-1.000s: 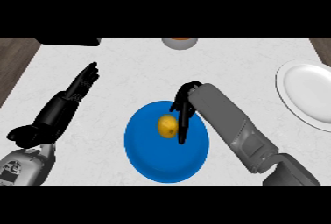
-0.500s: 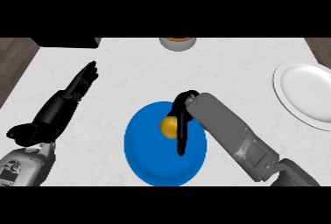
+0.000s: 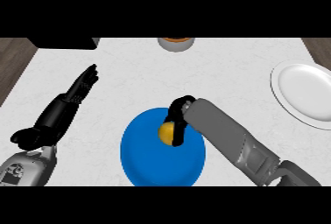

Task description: Pick the lemon from the plate and place it in the plate

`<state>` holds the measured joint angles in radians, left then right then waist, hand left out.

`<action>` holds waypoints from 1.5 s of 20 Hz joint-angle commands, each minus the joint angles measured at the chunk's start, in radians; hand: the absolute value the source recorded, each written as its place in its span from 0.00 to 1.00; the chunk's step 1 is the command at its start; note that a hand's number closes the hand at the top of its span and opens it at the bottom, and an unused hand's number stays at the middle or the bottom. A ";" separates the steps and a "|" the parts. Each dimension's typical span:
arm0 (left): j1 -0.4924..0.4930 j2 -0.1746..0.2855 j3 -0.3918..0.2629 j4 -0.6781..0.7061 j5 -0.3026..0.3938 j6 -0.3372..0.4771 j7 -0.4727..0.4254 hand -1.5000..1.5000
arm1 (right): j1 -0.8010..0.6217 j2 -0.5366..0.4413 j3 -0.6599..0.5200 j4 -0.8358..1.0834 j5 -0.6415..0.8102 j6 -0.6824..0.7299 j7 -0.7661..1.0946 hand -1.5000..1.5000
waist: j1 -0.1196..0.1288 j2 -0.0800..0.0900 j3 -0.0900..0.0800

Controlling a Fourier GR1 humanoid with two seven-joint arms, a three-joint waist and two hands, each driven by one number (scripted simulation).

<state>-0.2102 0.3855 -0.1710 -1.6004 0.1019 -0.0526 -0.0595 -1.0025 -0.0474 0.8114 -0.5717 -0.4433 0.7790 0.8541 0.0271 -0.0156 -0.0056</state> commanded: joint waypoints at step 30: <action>0.139 0.055 0.126 -0.058 0.036 -0.001 0.014 0.50 | 0.573 -0.964 0.242 -1.252 1.027 -1.302 -0.200 1.00 | -0.150 -0.018 0.005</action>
<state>-0.0713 0.4303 -0.0548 -1.6447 0.1310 -0.0427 -0.0471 -0.5402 -0.8457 1.0838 -1.6531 0.5273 -0.4224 0.6063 -0.1297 -0.0403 0.0000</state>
